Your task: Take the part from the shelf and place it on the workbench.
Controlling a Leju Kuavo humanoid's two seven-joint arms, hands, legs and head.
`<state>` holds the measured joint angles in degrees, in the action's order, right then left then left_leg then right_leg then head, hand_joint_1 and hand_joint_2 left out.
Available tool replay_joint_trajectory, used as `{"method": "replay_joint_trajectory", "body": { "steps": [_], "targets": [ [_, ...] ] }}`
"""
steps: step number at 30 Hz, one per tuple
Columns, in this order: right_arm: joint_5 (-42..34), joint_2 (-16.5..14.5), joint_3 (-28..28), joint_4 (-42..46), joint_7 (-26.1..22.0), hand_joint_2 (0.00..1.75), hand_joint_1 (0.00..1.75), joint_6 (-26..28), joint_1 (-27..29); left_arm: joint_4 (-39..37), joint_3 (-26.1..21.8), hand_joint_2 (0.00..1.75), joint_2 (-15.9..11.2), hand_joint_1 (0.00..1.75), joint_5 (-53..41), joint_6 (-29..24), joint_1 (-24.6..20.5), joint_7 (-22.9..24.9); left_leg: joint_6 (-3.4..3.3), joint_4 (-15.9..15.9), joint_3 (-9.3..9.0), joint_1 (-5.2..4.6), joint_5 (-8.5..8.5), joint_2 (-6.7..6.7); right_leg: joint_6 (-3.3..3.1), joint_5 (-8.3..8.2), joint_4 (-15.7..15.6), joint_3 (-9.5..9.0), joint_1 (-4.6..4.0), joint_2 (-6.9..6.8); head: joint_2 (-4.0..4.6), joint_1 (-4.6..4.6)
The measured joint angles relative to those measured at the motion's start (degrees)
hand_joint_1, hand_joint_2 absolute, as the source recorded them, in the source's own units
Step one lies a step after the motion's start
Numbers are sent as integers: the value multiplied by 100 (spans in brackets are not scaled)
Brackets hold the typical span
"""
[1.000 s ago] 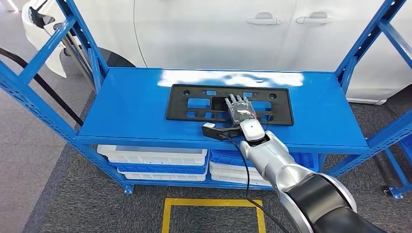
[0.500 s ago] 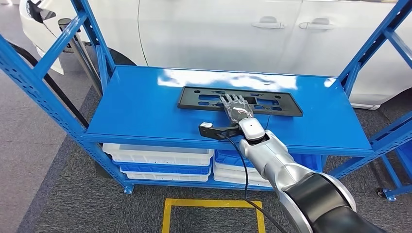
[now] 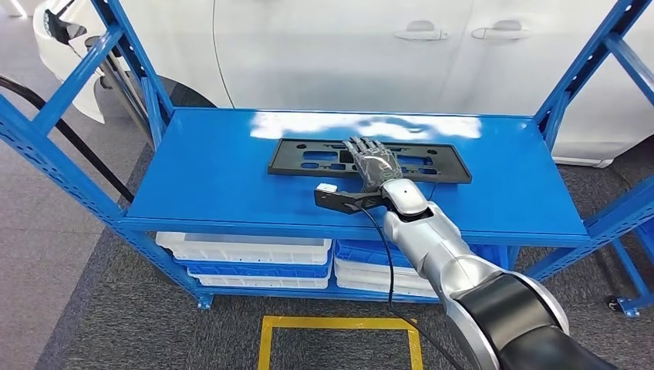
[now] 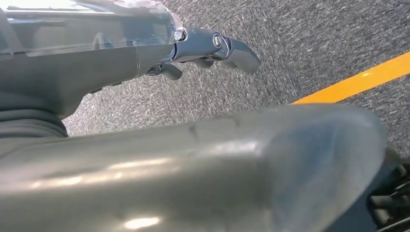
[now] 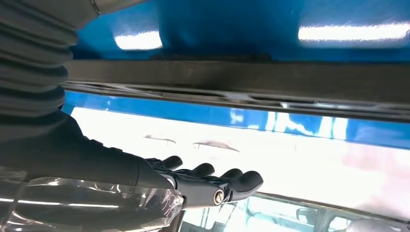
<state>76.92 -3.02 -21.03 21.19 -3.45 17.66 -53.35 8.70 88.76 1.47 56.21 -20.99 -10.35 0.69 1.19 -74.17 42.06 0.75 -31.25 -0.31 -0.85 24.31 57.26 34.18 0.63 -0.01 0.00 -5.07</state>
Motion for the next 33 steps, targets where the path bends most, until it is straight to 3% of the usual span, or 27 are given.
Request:
{"method": "replay_joint_trajectory", "body": {
  "steps": [1, 3, 5, 8, 10, 13, 14, 15, 16, 19, 21, 24, 25, 28, 30, 31, 33],
  "targets": [
    [42, 1, -4, -1, 38, 175, 0, 7, 5, 0, 0, 0, 0, 0, -12, 3, -1, 0, 6, 209, -85, 10, 170, 1, 10, 12, 11, -6, 3, 3, 0, 0],
    [170, 3, -29, -3, 189, 175, 0, 45, 6, 0, 0, 0, 0, 0, -29, 5, -12, 2, -4, 993, -450, 25, 556, 5, 54, 55, 51, -13, 4, 11, 0, 0],
    [343, 16, -75, -10, 406, 175, 0, 85, -1, 0, 0, 0, 4, 0, -49, 9, -21, 8, -57, 1487, -680, 14, 695, 0, 109, 87, 97, 4, -15, 15, 0, 1],
    [616, 65, -180, -45, 746, 175, 0, 80, -1, 0, 0, 0, 11, 0, -96, 21, -16, 30, -165, 1546, -694, -7, 680, -10, 199, 95, 97, 18, -15, 15, 0, 1],
    [786, 121, -263, -76, 970, 175, 0, 25, -3, 0, 0, 0, 14, 0, -113, 24, -27, 39, -232, 1575, -707, 3, 698, -10, 259, 242, 288, 95, 5, 11, 0, 1],
    [965, 190, -380, -142, 1245, 175, 0, -120, 17, 0, 0, 0, 23, 0, -111, 24, -41, 38, -284, 1586, -713, 4, 696, -6, 306, 737, 1318, 588, 13, 9, 0, 2],
    [1005, 213, -416, -171, 1317, 175, 0, -156, 36, 0, 0, 0, 26, 0, -108, 22, -36, 35, -289, 1585, -716, 1, 692, -6, 309, 818, 1620, 746, 13, 9, 0, 2],
    [1035, 233, -450, -196, 1379, 175, 0, -186, 49, 0, 0, 0, 28, 0, -103, 21, -30, 32, -293, 1584, -723, -1, 688, -7, 304, 797, 1739, 822, 14, 9, 0, 2],
    [1059, 254, -482, -214, 1434, 175, 0, -206, 56, 0, 0, 0, 28, 0, -101, 20, -24, 28, -292, 1583, -737, -3, 682, -9, 291, 665, 1625, 782, 13, 9, 0, 2],
    [1084, 291, -551, -232, 1505, 175, 0, -231, 38, 0, 0, 0, 41, 0, -97, 18, -28, 23, -261, 1578, -783, -16, 652, -14, 205, 100, 483, 253, -11, 7, 0, 2],
    [1093, 300, -589, -240, 1510, 175, 0, -231, 29, 0, 0, 0, 52, 0, -96, 17, -31, 23, -212, 1577, -786, -24, 637, -13, 157, 7, 108, 85, -49, 7, 0, 1],
    [1104, 304, -633, -249, 1512, 175, 0, -228, 17, 0, 0, 0, 59, 0, -96, 15, -30, 23, -117, 1570, -799, -19, 603, -7, 83, -10, 42, 45, -42, 8, 0, 1],
    [1107, 305, -644, -253, 1512, 175, 0, -228, 10, 0, 0, 0, 61, 0, -96, 14, -32, 23, -92, 1468, -765, -19, 522, -4, 48, -24, 12, 25, -25, 4, 0, 1],
    [1111, 309, -675, -270, 1513, 175, 0, -230, 1, 0, 0, 0, 61, 0, -94, 11, -26, 23, -37, 521, -358, -3, 10, 0, -5, -36, -21, -1, -10, -5, 0, 0],
    [1115, 309, -691, -284, 1513, 175, 0, -231, 8, 0, 0, 0, 61, 0, -92, 11, -16, 23, -10, -8, -108, 5, -143, 0, -6, -35, -17, -3, -13, -3, 0, 0],
    [1116, 309, -696, -291, 1513, 175, 0, -231, 11, 0, 0, 0, 61, 0, -91, 11, -14, 23, -4, 26, -121, 9, -60, 1, -3, -33, -13, -5, -12, -1, 0, 0],
    [1116, 310, -701, -302, 1514, 175, 0, -231, 8, 0, 0, 0, 60, 0, -91, 11, -16, 23, -11, 704, -443, 22, 331, 6, 20, -18, 8, -13, -9, 3, 0, 0]
  ]
}}
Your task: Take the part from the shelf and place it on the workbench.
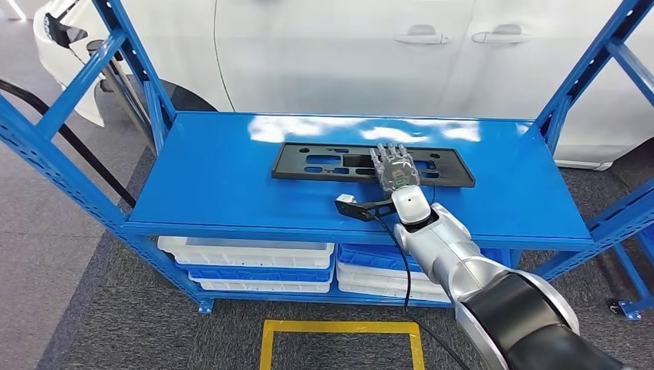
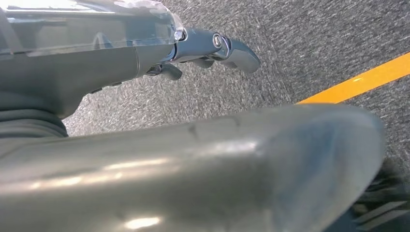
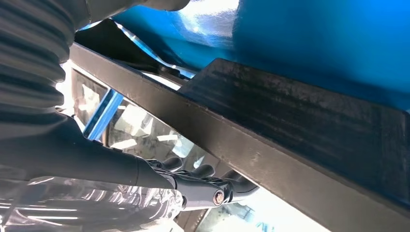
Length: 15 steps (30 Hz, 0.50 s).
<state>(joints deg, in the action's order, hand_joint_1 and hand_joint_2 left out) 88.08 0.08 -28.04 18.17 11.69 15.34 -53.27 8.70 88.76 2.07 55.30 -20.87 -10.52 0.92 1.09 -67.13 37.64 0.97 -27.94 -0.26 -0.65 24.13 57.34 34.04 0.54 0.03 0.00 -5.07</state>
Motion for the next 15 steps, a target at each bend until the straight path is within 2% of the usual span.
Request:
{"method": "replay_joint_trajectory", "body": {
  "steps": [2, 3, 6, 8, 9, 11, 12, 13, 14, 15],
  "targets": [
    [4, 4, -2, -7, 4, 175, 0, -3, -5, 0, 0, 0, 0, 0, 0, 0, -9, 0, -44, 688, -334, -5, 240, 0, 52, 24, 38, 12, -22, 5, 0, 1],
    [15, 7, -4, -10, 16, 175, 0, -8, -6, 0, 0, 0, 0, 0, 0, 0, -9, 0, -76, 835, -401, -11, 265, -2, 81, 28, 51, 22, -34, 8, 0, 1],
    [98, 20, -32, -20, 150, 175, 0, -88, -6, 0, 0, 0, 0, 0, 8, 0, -3, 1, -190, 886, -402, -26, 284, -9, 171, 30, 58, 31, -26, 12, 0, 1],
    [152, 38, -65, -32, 298, 175, 3, -218, -7, 0, 0, 0, -1, 0, 28, -1, -7, -1, -257, 925, -407, -13, 317, -4, 228, 206, 296, 135, -6, 10, 0, 2],
    [163, 51, -76, -42, 367, 175, 34, -287, -7, 0, 0, 0, -1, 0, 44, -1, -8, -6, -277, 934, -404, -9, 327, -1, 250, 380, 593, 270, 3, 8, 0, 2],
    [156, 88, -87, -67, 488, 175, 120, -415, -5, 0, 0, 0, 0, 0, 67, -3, 0, -19, -298, 934, -390, -17, 332, -1, 278, 726, 1363, 635, 12, 7, 0, 2],
    [139, 120, -87, -83, 538, 175, 161, -465, -4, 0, 0, 0, 0, 0, 72, -4, 7, -26, -302, 933, -387, -21, 332, -4, 282, 789, 1620, 760, 15, 7, 0, 2],
    [114, 153, -84, -98, 568, 175, 172, -493, -4, 0, 0, 0, -1, 0, 73, -5, 14, -29, -304, 931, -388, -24, 332, -10, 277, 740, 1667, 787, 16, 7, 0, 2],
    [83, 190, -79, -110, 579, 175, 175, -500, -4, 0, 0, 0, -1, 0, 72, -6, 18, -32, -303, 929, -393, -28, 330, -17, 262, 591, 1482, 701, 15, 7, 0, 2],
    [49, 224, -67, -116, 569, 175, 175, -482, -4, 0, 0, 0, 1, 0, 69, -6, 19, -33, -299, 926, -399, -32, 326, -22, 234, 381, 1107, 523, 11, 7, 0, 2]
  ]
}}
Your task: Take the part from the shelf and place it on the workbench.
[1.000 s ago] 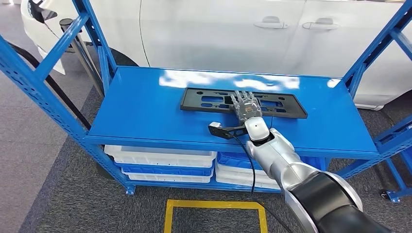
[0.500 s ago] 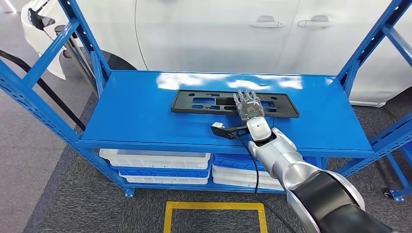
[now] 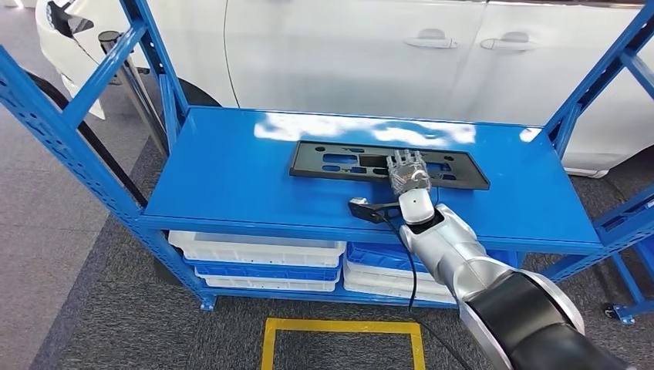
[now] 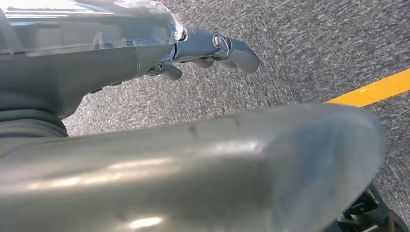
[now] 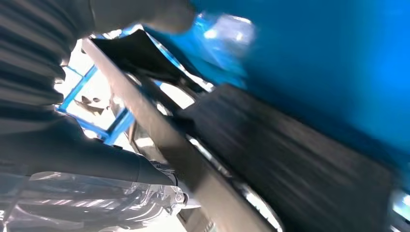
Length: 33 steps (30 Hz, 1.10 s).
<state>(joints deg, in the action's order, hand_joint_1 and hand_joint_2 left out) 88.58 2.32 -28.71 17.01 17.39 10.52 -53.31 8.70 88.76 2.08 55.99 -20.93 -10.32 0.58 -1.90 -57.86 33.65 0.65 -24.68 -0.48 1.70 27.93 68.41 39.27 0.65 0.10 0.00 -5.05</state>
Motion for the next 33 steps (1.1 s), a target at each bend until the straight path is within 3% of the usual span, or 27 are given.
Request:
{"method": "replay_joint_trajectory", "body": {
  "steps": [2, 3, 5, 7, 9, 11, 12, 13, 14, 16, 18, 21, 23, 26, 27, 28, 29, 30, 32, 33],
  "targets": [
    [-49, 46, 37, -3, -58, 175, 175, 69, 0, 0, 0, 0, 7, 0, -8, 4, -5, -1, 27, -8, 3, -22, -10, -3, -66, -294, -768, -361, -31, -4, 0, 0],
    [-60, 56, 56, -3, -85, 175, 175, 105, 2, 0, 1, 0, 10, 0, -12, 9, -8, -1, 50, -12, 10, -31, -14, 0, -90, -352, -986, -456, -49, -6, 0, -1],
    [-60, 59, 85, -4, -116, 175, 175, 160, 5, 0, 1, 0, 11, 0, -16, 20, -14, 2, 106, -3, 16, -37, -13, 7, -119, -358, -1075, -478, -73, -10, 0, -1],
    [-51, 55, 104, 0, -140, 175, 175, 190, -1, 0, 0, 0, 8, 0, -9, 20, -22, 4, 164, -50, 29, -32, -67, 13, -169, -379, -1128, -512, -42, -19, 0, -2],
    [-34, 45, 116, 4, -164, 175, 175, 187, -10, 0, 0, 0, 3, 0, 0, 6, -27, 4, 214, -464, 202, -27, -320, 16, -220, -396, -1182, -558, -8, -44, 0, -2],
    [-18, 35, 119, 3, -189, 175, 175, 176, -14, 0, 0, 0, 1, 0, 10, -5, -15, 1, 257, -1235, 561, -8, -668, 16, -245, -387, -1180, -568, -14, -63, 0, -2],
    [-13, 31, 119, 2, -204, 175, 175, 173, -14, 0, 0, 0, 0, 0, 14, -8, -6, -1, 276, -1528, 707, 3, -752, 17, -249, -382, -1173, -568, -15, -67, 0, -2],
    [-12, 29, 120, 2, -225, 175, 175, 171, -14, 0, 0, 0, -3, 0, 17, -10, 1, -4, 292, -1625, 762, 14, -727, 17, -246, -375, -1164, -568, -13, -69, 0, -2],
    [-9, 26, 122, 2, -247, 175, 175, 170, -13, 0, 0, 0, -8, 0, 22, -13, 4, -9, 303, -1479, 701, 26, -590, 18, -237, -366, -1150, -570, -8, -68, 0, -2],
    [-2, 18, 131, 2, -277, 175, 175, 171, -15, 0, 0, 0, -18, 0, 35, -23, -1, -20, 307, -717, 335, 52, -215, 22, -196, -330, -1106, -574, 2, -65, 0, -2],
    [3, 13, 140, 2, -281, 175, 175, 173, -19, 0, 0, 0, -24, 0, 48, -37, -5, -30, 264, -163, 70, 50, -42, 16, -136, -299, -1054, -556, -13, -56, 0, -2],
    [5, 13, 149, 2, -280, 175, 175, 174, -20, 0, 0, 0, -27, 0, 57, -53, 3, -36, 151, -75, 48, 29, -30, 11, -46, -306, -1053, -533, -20, -41, 0, -1],
    [5, 13, 156, 0, -281, 175, 175, 172, -19, 0, 0, 0, -32, 0, 60, -60, -4, -39, 79, -38, 44, 34, 1, 17, 11, -197, -922, -473, 3, -32, 0, -1],
    [4, 12, 166, -11, -280, 175, 175, 171, 5, 0, 0, 0, -33, 0, 60, -62, -7, -43, 33, -19, 56, 38, 19, 27, 67, 314, 82, 2, 15, -28, 0, 0],
    [4, 11, 168, -17, -281, 175, 175, 173, 18, 0, 0, 0, -33, 0, 60, -62, -5, -43, 31, -20, 58, 37, 18, 28, 77, 426, 426, 172, 16, -27, 0, 0],
    [4, 11, 171, -22, -281, 175, 175, 176, 27, 0, 0, 0, -34, 0, 60, -62, -3, -43, 29, -21, 56, 35, 16, 26, 78, 426, 585, 258, 16, -27, 0, 0],
    [1, 11, 174, -26, -291, 175, 175, 188, 30, 0, 0, 0, -35, 0, 61, -62, -3, -43, 30, -23, 49, 35, 13, 23, 71, 319, 519, 237, 17, -27, 0, 0],
    [-13, 11, 180, -29, -314, 175, 175, 212, 28, 0, 0, 0, -37, 0, 63, -62, -3, -43, 35, -24, 38, 36, 8, 19, 56, 127, 243, 114, 17, -27, 0, 0],
    [-124, 10, 213, -28, -449, 175, 175, 306, 10, 0, 0, 0, -36, 0, 80, -62, -7, -44, 62, -32, 24, 25, -7, 13, 4, -250, -571, -263, -1, -26, 0, 0],
    [-251, 5, 252, -21, -590, 175, 175, 380, 2, 0, 0, 44, -35, 0, 92, -61, -9, -51, 86, -34, 25, 17, -12, 13, -23, -344, -863, -397, -16, -24, 0, -1]
  ]
}}
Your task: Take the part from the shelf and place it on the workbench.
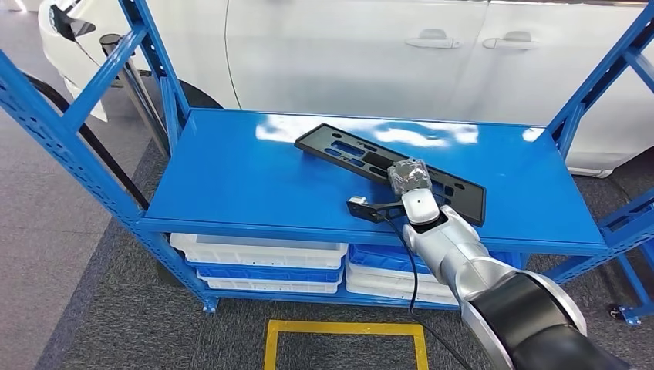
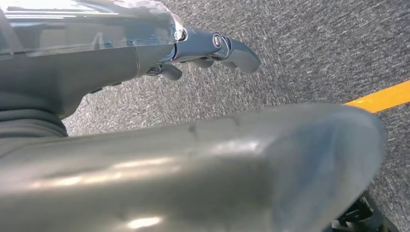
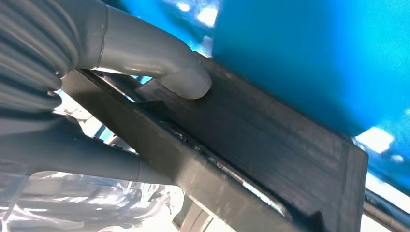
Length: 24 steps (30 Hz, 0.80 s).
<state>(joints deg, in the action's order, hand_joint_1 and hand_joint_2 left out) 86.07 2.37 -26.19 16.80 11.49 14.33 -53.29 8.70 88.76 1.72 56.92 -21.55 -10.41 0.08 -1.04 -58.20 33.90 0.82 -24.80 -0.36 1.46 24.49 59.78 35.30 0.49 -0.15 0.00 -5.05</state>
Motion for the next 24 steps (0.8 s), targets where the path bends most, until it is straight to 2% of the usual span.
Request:
{"method": "replay_joint_trajectory", "body": {
  "steps": [1, 3, 5, 6, 9, 10, 11, 12, 13, 15, 17, 19, 21, 24],
  "targets": [
    [-183, -7, 67, 11, -201, 175, 175, 87, -5, 0, 0, 87, 1, 0, 13, 1, 0, -13, 29, 0, 4, -6, -3, 0, -27, -25, -153, -65, -18, 3, 0, -1],
    [-607, -25, 281, 37, -705, 175, 175, 280, -7, 0, 0, 175, 1, 0, 33, 3, 0, -48, 94, 13, 7, -10, 4, 1, -83, -18, -191, -68, -29, 7, 0, -1],
    [-943, -72, 523, 90, -1201, 175, 175, 474, -8, 0, 0, 175, -4, 0, 52, -1, 2, -67, 155, -89, 52, -6, -80, 1, -155, -46, -229, -75, -5, -2, 0, -1],
    [-1082, -111, 624, 143, -1457, 175, 175, 588, -7, 0, 0, 175, -6, 0, 64, -7, 3, -69, 179, -281, 138, -5, -207, 1, -191, -62, -250, -78, 9, -5, 0, -1],
    [-1523, -272, 876, 443, -2308, 175, 175, 982, -8, 0, 0, 175, -11, 0, 86, -24, 7, -57, 220, -1342, 632, 1, -713, 4, -249, -70, -254, -61, -4, 11, 0, -2],
    [-1654, -317, 935, 572, -2531, 175, 175, 1076, -4, 0, 0, 175, -12, 0, 87, -26, 7, -54, 225, -1570, 745, 1, -760, 4, -254, -68, -250, -59, -11, 16, 0, -2],
    [-1798, -344, 974, 719, -2714, 175, 175, 1124, 9, 0, 0, 175, -13, 0, 87, -22, 7, -61, 223, -1582, 762, 1, -690, 4, -252, -62, -242, -61, -17, 16, 0, -2],
    [-2009, -359, 999, 943, -2899, 175, 175, 1100, 42, 0, 0, 175, -13, 0, 85, -7, 6, -87, 210, -1359, 671, 1, -516, 4, -246, -51, -230, -65, -22, 13, 0, -2],
    [-2260, -359, 1015, 1227, -3063, 175, 175, 1021, 90, 0, 0, 175, -14, 0, 82, 15, 6, -120, 189, -982, 508, 0, -294, 5, -235, -36, -214, -67, -25, 6, 0, -2],
    [-2739, -350, 1026, 1861, -3266, 175, 175, 792, 194, 0, 0, 87, -16, 0, 79, 63, 5, -184, 142, -277, 185, -17, -9, 3, -201, -5, -171, -44, -47, -2, 0, -2],
    [-2947, -338, 1028, 2338, -3297, 175, 175, 640, 268, 0, 0, 87, -17, 0, 79, 86, 7, -208, 104, -56, 90, -40, 6, 0, -159, 1, -154, -15, -60, -1, 0, -1],
    [-3256, -314, 1032, 2714, -3431, 175, 175, 416, 359, 0, 0, 175, -16, 0, 78, 93, 8, -216, 49, -15, 86, -22, 20, 1, -107, 11, -155, -14, -56, 4, 0, -1],
    [-4193, -256, 1061, 3135, -3773, 175, 175, -190, 497, 0, 0, 175, -15, 0, 73, 94, 0, -219, -15, 32, 68, 7, 47, 4, -53, 180, 62, 79, -45, 12, 0, -1],
    [-6215, -111, 1135, 4020, -4131, 175, 175, -1603, 857, 0, 0, 175, -14, 0, 73, 102, 2, -224, -61, 46, 61, 11, 46, 4, 11, 687, 1106, 569, -9, 18, 0, 0]
  ]
}}
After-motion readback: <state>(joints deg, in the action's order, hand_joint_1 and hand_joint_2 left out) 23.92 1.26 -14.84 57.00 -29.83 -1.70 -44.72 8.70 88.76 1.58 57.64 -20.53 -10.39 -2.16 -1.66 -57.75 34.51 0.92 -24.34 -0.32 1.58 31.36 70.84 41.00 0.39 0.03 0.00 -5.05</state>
